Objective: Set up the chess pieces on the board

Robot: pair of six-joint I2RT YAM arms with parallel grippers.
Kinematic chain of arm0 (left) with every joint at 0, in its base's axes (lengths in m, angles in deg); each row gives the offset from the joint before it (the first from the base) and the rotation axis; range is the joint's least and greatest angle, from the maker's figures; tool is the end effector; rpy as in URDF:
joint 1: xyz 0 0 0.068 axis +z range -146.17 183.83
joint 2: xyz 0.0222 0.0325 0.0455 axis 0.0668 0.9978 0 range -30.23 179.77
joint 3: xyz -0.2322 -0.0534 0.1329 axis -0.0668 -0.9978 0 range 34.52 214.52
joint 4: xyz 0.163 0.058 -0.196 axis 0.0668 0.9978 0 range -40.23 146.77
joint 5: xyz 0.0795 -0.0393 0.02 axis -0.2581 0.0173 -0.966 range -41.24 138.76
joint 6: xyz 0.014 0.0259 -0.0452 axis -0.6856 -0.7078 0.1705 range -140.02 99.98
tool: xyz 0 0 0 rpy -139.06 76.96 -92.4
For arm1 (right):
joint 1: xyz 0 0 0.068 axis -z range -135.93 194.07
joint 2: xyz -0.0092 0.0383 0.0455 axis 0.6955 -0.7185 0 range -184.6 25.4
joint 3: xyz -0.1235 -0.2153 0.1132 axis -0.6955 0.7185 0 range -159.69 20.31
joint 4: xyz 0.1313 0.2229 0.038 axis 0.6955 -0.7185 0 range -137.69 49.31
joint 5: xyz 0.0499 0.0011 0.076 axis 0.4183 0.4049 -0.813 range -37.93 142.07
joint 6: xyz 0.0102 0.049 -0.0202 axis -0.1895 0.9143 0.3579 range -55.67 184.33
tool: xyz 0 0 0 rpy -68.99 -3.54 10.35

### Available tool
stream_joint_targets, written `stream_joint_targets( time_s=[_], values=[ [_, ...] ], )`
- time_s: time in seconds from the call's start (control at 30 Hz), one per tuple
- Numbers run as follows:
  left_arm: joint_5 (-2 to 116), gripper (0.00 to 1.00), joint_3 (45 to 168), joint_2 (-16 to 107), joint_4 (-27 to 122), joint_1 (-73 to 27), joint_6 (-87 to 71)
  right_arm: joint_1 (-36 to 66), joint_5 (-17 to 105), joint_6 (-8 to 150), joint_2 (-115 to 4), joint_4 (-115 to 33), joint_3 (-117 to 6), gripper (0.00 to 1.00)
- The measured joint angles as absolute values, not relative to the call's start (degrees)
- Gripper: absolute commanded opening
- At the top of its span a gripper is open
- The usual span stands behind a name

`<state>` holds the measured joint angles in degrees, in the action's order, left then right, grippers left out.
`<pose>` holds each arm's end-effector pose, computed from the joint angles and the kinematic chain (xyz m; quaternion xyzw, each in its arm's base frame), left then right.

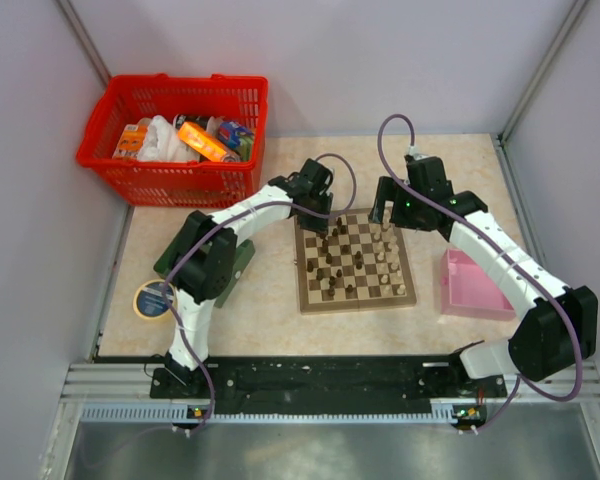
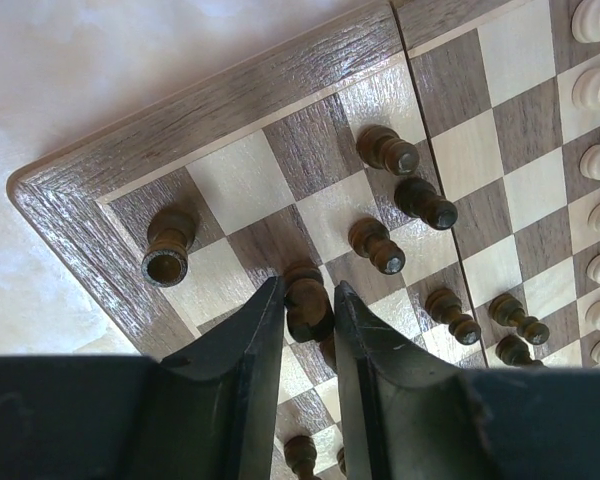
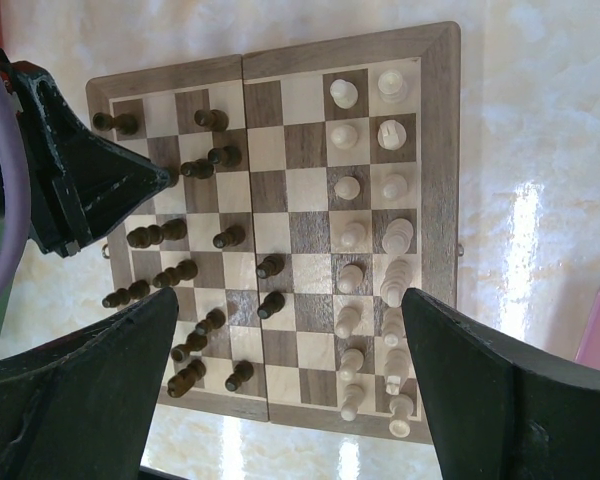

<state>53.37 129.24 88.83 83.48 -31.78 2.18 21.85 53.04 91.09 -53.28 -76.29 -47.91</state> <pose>0.3675 -0.2668 0.2050 0.1232 0.9528 -0.1667 0.2220 0.2743 0.1114 0.3078 0.0399 0.9265 0.1480 0.3438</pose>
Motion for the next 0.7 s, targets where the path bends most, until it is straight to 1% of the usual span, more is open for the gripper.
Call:
stream_joint_targets(
  time_s=[0.13,0.4,0.7],
  values=[
    [53.45,0.2,129.24,88.94,83.46,-31.78,2.03,21.85,53.04,91.09,-53.28,-76.29,-47.91,0.93],
    [51.68,0.18,129.26,88.88,83.9,-31.78,1.92,21.85,53.02,91.09,-53.28,-76.29,-47.91,0.93],
    [45.69,0.17,129.35,88.33,86.74,-31.87,1.89,21.85,52.84,91.09,-53.28,-76.29,-47.91,0.93]
  ],
)
